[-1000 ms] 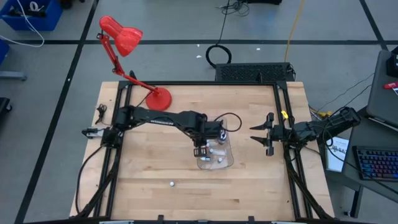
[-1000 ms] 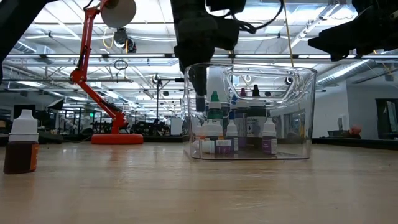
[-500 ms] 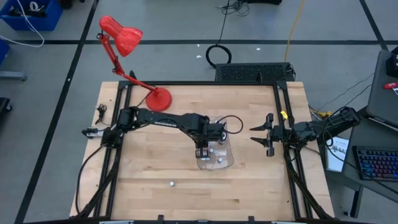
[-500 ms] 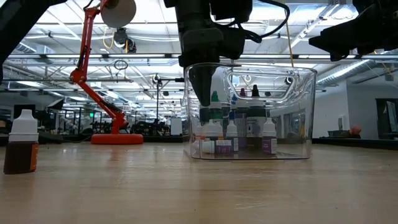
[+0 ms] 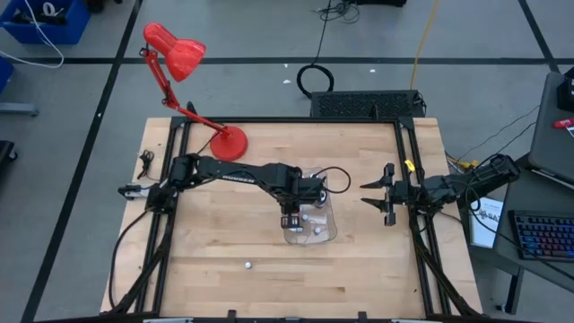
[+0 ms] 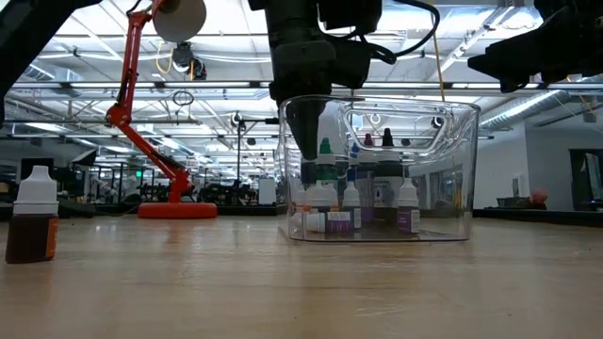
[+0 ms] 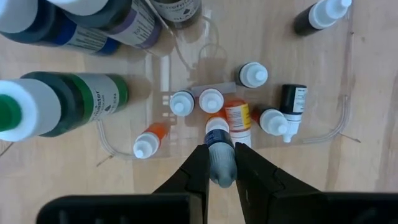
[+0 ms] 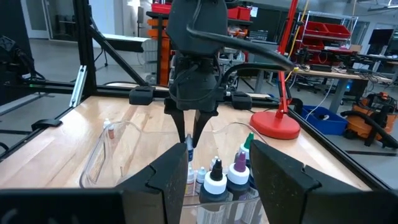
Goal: Pick & Place food coloring
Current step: Put the blue food coloring bottle into the transparent container
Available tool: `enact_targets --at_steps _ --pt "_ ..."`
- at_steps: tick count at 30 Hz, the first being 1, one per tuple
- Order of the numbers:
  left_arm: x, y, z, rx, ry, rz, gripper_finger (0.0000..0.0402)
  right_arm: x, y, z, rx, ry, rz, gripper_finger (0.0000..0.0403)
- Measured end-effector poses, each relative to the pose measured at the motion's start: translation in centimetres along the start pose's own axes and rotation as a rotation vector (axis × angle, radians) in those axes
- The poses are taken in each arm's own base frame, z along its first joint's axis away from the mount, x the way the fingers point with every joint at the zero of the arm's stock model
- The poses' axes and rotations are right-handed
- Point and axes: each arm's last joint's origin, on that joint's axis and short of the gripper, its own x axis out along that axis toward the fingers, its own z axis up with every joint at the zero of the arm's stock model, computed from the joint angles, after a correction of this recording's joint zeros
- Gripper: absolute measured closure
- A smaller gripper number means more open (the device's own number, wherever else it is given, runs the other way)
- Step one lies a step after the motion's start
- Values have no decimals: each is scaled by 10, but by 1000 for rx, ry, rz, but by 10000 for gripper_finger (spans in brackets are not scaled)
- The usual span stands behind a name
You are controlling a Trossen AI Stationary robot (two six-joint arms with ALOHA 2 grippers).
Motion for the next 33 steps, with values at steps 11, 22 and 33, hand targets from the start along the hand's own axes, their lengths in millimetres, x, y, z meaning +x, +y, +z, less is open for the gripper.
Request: enact_targets --at_steps 11,22,33 --pt "-16 0 -2 1 -31 -4 347 0 0 0 0 0 0 243" --pt "-8 16 -3 -36 -14 6 347 0 0 0 0 1 0 243" --pt "7 16 -7 -39 -14 -30 347 0 0 0 -1 1 0 243"
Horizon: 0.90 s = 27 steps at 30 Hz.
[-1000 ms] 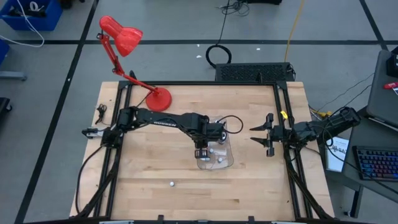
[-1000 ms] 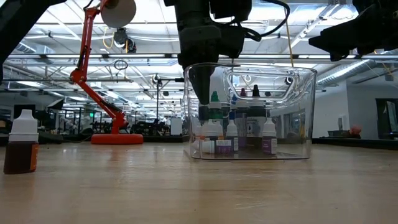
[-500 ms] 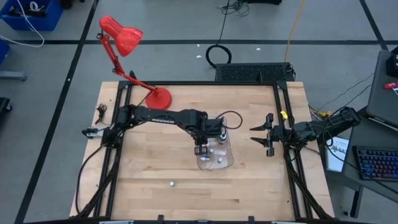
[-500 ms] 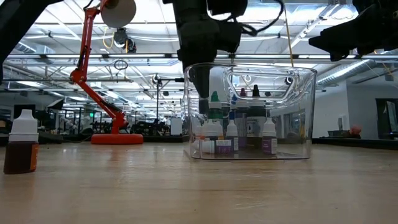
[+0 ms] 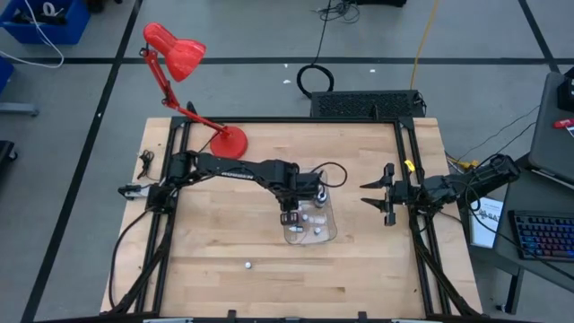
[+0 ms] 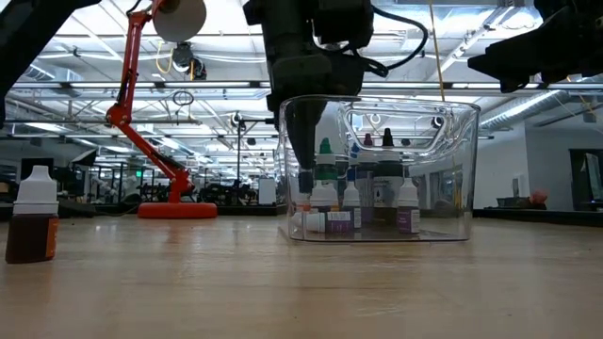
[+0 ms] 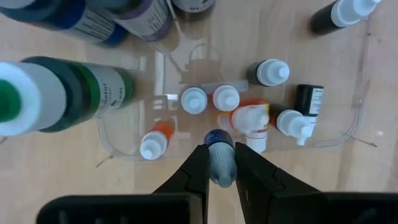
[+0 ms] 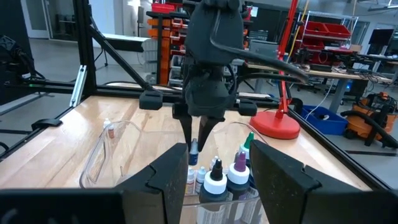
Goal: Pick & Place food coloring
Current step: Put the blue food coloring bottle into the transparent container
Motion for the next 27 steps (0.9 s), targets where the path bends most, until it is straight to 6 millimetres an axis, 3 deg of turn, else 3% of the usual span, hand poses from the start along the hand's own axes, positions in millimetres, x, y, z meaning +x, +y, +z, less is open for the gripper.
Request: enact_targets --at_steps 12,27 --pt "20 0 -7 -5 -2 -27 347 0 0 0 0 0 0 243" --pt "22 1 -6 -8 -17 -27 347 0 0 0 1 0 0 243"
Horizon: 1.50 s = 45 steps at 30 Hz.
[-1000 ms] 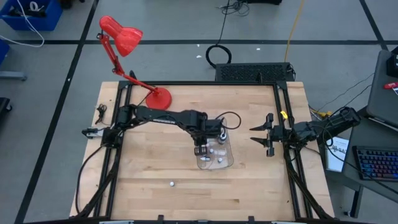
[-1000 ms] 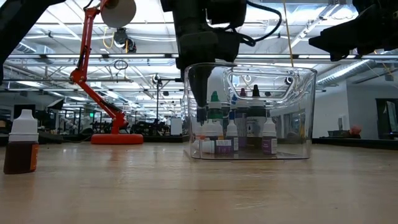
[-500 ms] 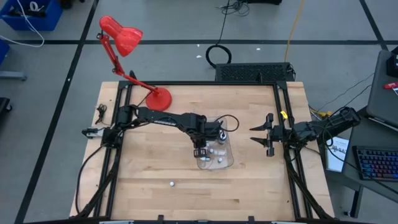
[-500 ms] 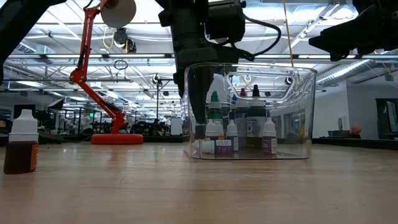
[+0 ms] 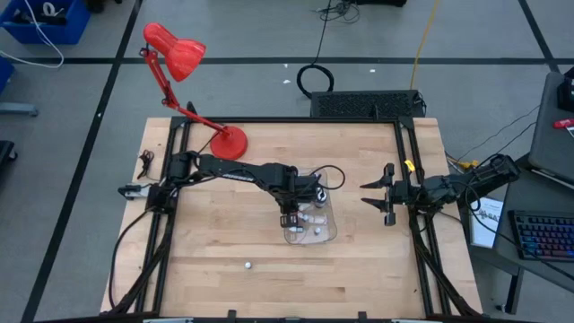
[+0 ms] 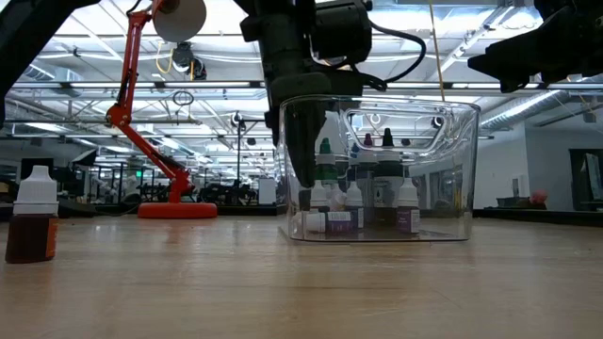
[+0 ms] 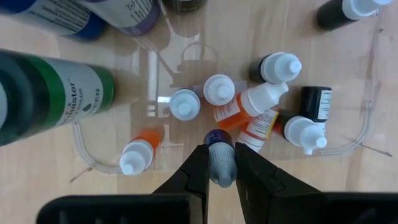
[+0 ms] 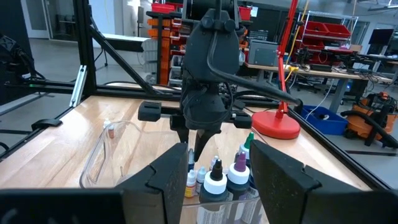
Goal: Pick & Place food coloring
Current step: Put the blue food coloring bottle into the transparent container, then put the orange food coloring bottle into the transparent container
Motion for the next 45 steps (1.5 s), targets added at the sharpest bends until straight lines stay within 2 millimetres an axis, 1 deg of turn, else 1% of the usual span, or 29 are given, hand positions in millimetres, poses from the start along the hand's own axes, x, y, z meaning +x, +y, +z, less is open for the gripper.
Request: enact_targets --at_steps 6,15,22,24,29,31,34,36,39,42,45 --pt "1 1 0 -8 5 2 347 0 0 0 0 0 0 243" --pt "13 8 -8 -40 30 30 347 0 0 0 0 0 0 243" --pt "14 10 -9 -57 32 30 347 0 0 0 0 0 0 243" --pt "14 10 -9 -65 33 27 333 0 0 0 0 0 0 243" --pt "12 8 -9 -87 29 15 255 0 0 0 1 0 0 243" --pt "10 7 -7 -86 30 11 231 0 0 0 0 0 0 243" --pt "4 4 -3 -83 28 -4 207 0 0 0 1 0 0 243" --pt "-4 1 0 -76 32 -9 198 0 0 0 0 0 0 243" --pt "-23 -6 3 -68 61 -8 196 0 0 0 0 0 0 243" --pt "-45 -15 0 -89 138 10 195 0 0 0 0 0 0 243" --pt "-62 -33 -5 -103 202 27 193 0 0 0 0 1 0 243"
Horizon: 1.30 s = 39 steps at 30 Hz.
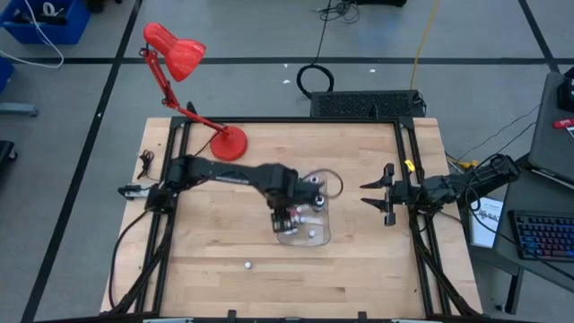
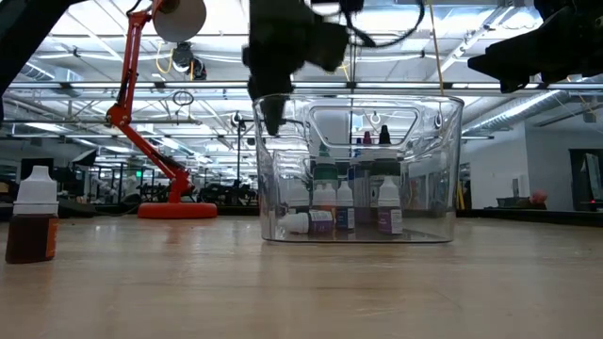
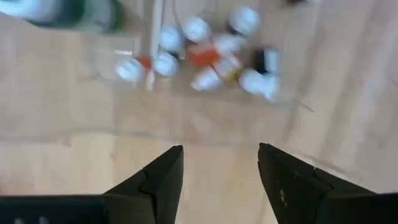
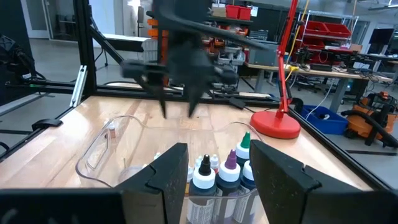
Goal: Pick & Place food coloring
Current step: Put the orange food coloring bottle into the transparent container
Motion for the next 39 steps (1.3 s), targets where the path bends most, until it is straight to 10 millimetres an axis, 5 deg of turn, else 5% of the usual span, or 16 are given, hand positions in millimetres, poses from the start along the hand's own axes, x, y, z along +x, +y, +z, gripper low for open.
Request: enact_targets --at_steps 7,11,20,30,39 --pt "-24 -69 -34 120 -179 138 193 0 0 -2 28 17 2 243" --pt "-28 -107 -58 72 -182 13 193 0 1 -3 34 25 6 243" --pt "-6 -166 -98 -88 -142 13 192 1 1 -1 38 15 3 243" --pt "59 -144 -116 -205 50 95 192 1 1 7 11 -71 49 243" --pt "77 -143 -112 -174 46 -16 192 1 1 8 -26 -83 44 243"
